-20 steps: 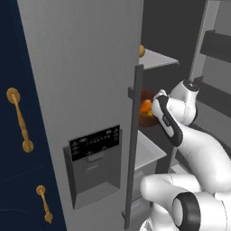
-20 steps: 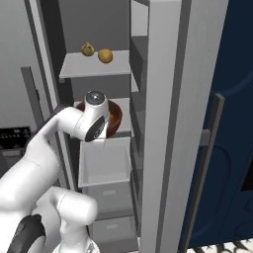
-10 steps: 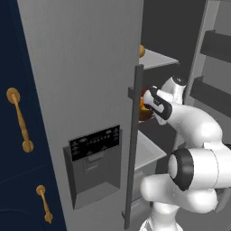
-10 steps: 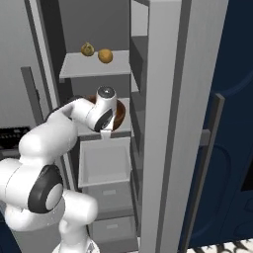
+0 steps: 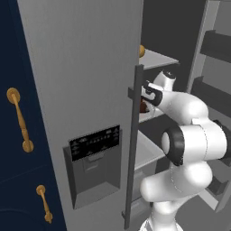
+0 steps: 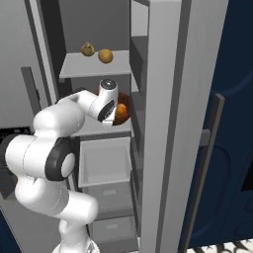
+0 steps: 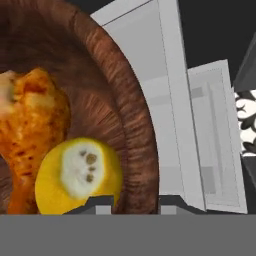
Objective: Pick the chicken drumstick and lemon from their plates and place them in the bowl. Then put the bowl in the fridge.
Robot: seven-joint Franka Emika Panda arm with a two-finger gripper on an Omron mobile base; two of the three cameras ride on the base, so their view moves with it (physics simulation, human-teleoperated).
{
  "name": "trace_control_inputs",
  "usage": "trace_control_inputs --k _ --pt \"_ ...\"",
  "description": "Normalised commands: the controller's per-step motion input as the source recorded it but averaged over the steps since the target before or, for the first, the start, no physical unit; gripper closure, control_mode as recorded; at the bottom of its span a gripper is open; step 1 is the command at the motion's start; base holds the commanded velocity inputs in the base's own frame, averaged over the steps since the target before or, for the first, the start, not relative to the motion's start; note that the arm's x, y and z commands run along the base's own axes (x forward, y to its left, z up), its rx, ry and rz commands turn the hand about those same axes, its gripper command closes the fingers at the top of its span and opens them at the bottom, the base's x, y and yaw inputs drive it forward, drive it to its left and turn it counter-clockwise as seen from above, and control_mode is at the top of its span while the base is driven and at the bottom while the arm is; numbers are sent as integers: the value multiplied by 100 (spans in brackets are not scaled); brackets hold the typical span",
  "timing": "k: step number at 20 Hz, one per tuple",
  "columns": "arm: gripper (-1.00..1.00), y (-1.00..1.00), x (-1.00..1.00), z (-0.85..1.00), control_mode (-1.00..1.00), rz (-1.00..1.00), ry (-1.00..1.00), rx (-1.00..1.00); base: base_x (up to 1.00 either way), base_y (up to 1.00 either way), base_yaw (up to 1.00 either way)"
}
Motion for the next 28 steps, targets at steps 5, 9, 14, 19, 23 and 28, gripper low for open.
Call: trace_control_inputs --k 5,9,14,19,23,28 --pt "100 51 11 -55 -100 16 0 -3 0 0 0" --pt "-100 15 8 -33 -100 22 0 -2 0 0 0" --pt "-100 7 -31 1 -100 10 -30 -3 0 0 0" --pt "-100 25 -66 15 -100 0 -50 -3 0 0 0" --pt "-100 -1 -100 43 -100 -2 -12 1 0 0 0" --pt "-100 -5 -100 76 -100 -2 -2 1 0 0 0"
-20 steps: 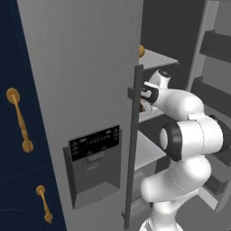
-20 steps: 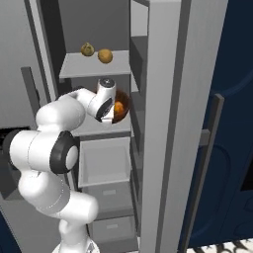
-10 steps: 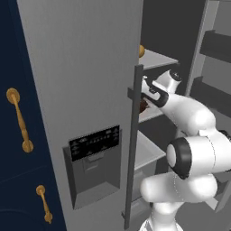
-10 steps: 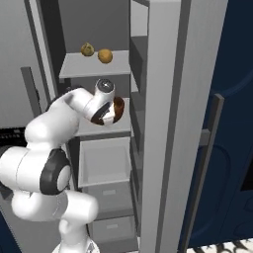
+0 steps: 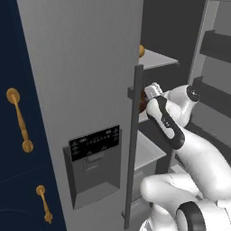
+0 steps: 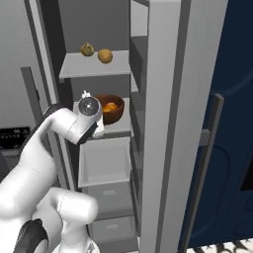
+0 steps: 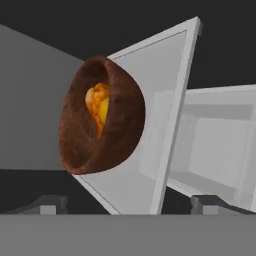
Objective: Pick the chicken drumstick and lemon from their plates and place them in the bowl. Then put the bowl in the fridge.
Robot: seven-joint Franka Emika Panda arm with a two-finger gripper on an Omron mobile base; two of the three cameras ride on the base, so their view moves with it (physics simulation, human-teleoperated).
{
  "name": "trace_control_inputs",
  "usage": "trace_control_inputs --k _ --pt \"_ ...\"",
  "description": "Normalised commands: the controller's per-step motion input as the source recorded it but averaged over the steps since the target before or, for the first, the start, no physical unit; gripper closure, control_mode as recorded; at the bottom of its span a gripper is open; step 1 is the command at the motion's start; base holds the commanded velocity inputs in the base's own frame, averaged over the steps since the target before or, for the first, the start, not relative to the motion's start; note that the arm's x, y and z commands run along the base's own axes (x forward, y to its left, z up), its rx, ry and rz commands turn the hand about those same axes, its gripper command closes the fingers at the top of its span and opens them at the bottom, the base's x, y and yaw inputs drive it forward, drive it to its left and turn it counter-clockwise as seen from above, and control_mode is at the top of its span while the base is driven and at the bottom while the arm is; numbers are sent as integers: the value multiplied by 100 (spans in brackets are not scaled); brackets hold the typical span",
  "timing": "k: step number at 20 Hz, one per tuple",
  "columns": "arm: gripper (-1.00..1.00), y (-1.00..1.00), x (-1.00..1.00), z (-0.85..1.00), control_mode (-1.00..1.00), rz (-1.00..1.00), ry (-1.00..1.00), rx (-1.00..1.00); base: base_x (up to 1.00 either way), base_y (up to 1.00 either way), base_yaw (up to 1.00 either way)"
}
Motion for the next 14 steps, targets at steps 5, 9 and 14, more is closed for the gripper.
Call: trace_control_inputs --k 5,9,14 --pt "-100 -17 -100 74 -100 -4 0 1 0 0 0" --pt "-100 0 -100 68 -100 0 -1 0 0 0 0" --pt "-100 0 -100 86 -100 0 -6 6 0 0 0"
